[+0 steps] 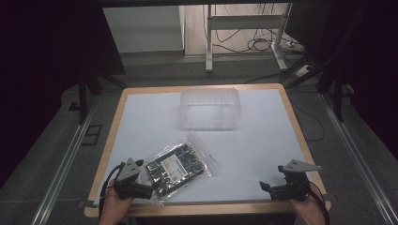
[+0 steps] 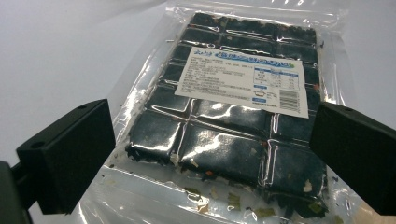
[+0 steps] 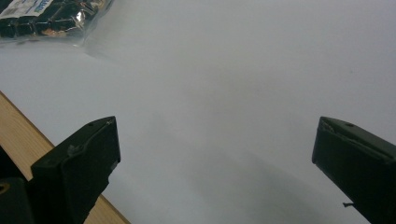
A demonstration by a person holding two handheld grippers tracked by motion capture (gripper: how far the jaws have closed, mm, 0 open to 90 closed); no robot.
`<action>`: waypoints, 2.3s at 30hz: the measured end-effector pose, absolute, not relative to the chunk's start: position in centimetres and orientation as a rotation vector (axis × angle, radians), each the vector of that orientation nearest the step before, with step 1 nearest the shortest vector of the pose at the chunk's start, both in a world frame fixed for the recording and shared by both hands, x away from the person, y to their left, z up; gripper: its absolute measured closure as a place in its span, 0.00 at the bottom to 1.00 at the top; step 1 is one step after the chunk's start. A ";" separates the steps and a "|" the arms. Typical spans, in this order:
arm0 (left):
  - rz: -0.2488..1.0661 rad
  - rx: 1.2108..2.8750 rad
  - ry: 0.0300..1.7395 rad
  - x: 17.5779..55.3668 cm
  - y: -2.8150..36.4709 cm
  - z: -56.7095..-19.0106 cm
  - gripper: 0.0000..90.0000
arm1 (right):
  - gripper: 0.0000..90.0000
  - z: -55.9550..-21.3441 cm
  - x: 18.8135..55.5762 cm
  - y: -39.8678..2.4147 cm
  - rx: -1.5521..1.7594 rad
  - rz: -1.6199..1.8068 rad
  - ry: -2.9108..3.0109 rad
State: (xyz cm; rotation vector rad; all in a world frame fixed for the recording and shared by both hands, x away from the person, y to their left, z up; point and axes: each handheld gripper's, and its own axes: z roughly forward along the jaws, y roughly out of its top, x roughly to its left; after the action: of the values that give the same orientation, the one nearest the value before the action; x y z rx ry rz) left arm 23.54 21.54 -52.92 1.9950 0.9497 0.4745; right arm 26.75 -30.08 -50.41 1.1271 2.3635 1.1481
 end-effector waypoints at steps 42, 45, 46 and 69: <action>0.477 2.002 0.958 22.4 22.1 -53.0 0.02 | 0.02 -49.8 30.2 -24.0 0.925 1.161 2.484; 0.481 1.999 0.960 22.4 22.1 -53.0 0.02 | 0.02 -50.0 30.6 -23.2 0.893 1.173 2.504; 0.484 1.998 0.960 22.4 22.1 -53.0 0.02 | 0.02 -50.0 30.6 -23.2 0.893 1.173 2.504; 0.512 2.015 0.949 22.2 21.9 -53.0 0.02 | 0.02 -50.0 32.9 -18.3 0.900 1.246 2.575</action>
State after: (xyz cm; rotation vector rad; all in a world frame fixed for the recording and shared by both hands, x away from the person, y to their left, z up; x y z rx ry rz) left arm 22.20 21.89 -52.96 2.0150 0.9494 0.5125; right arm 32.94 -18.33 -50.03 0.9005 2.5747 1.2456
